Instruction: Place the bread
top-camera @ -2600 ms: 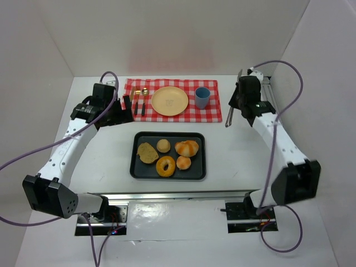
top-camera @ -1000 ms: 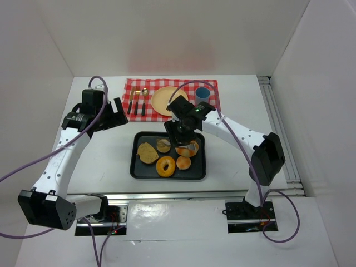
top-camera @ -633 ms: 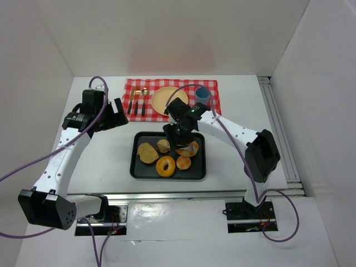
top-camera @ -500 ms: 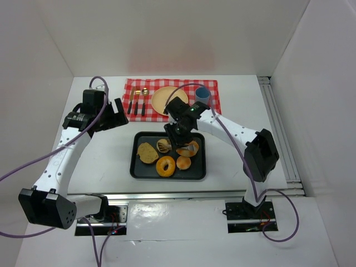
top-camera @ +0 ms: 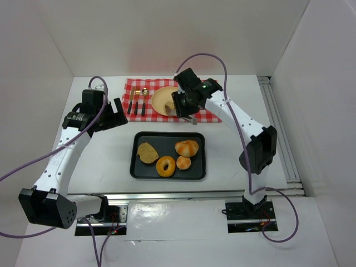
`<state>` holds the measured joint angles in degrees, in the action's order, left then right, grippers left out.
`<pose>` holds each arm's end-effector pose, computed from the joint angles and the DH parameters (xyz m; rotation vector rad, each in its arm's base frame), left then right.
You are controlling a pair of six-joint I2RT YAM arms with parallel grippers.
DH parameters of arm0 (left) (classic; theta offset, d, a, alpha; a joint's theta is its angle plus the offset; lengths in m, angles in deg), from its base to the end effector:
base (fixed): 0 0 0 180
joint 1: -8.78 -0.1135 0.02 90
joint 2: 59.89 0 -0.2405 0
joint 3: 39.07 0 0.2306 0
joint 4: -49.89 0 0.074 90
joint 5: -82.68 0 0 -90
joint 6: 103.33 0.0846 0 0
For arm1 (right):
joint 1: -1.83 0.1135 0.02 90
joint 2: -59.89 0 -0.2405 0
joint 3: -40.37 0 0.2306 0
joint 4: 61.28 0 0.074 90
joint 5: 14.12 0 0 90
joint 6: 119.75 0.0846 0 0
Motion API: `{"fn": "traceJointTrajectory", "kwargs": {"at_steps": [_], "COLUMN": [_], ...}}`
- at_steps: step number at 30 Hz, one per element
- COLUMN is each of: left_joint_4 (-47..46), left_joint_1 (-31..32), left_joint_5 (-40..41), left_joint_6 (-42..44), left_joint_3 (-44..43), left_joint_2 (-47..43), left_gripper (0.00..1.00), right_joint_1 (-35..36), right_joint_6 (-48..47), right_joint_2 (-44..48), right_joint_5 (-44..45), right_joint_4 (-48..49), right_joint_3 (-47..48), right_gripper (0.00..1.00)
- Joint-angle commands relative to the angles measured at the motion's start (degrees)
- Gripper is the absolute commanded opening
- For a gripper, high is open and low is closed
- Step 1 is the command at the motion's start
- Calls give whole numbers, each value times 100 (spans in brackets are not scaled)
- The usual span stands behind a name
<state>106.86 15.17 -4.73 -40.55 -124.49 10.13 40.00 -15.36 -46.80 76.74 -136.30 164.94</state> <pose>0.2774 -0.0272 0.2956 -0.4403 2.2659 -0.2502 0.3110 0.2429 0.2815 -0.5305 2.5477 0.3223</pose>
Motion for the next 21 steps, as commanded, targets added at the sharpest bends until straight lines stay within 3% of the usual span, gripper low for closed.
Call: {"fn": "traceJointTrajectory", "kwargs": {"at_steps": [1, 10, 12, 15, 21], "left_joint_4": [-181, -58, -58, -5, -5], "left_joint_1": [-33, -86, -86, -86, -86], "left_joint_5": [-66, -4, -57, -171, -329], "left_joint_6": [33, 191, 191, 191, 138], "left_joint_3": [-67, -225, -172, -172, -120], "left_joint_2": [-50, 12, 12, 12, 12], "left_gripper": [96, 96, 96, 96, 95], "right_joint_1": [-319, -776, -829, -829, -829], "right_joint_6": [-112, -60, -59, -59, -59], "right_joint_2": [-527, -1476, -1617, -1854, -1514], "right_joint_5": [370, 327, 327, 327, 467], "right_joint_4": [676, 2152, 2328, 2277, 2171], "right_joint_3": [598, 916, 916, 1169, 1022], "right_gripper": [47, 48, 53, 62, 66]}}
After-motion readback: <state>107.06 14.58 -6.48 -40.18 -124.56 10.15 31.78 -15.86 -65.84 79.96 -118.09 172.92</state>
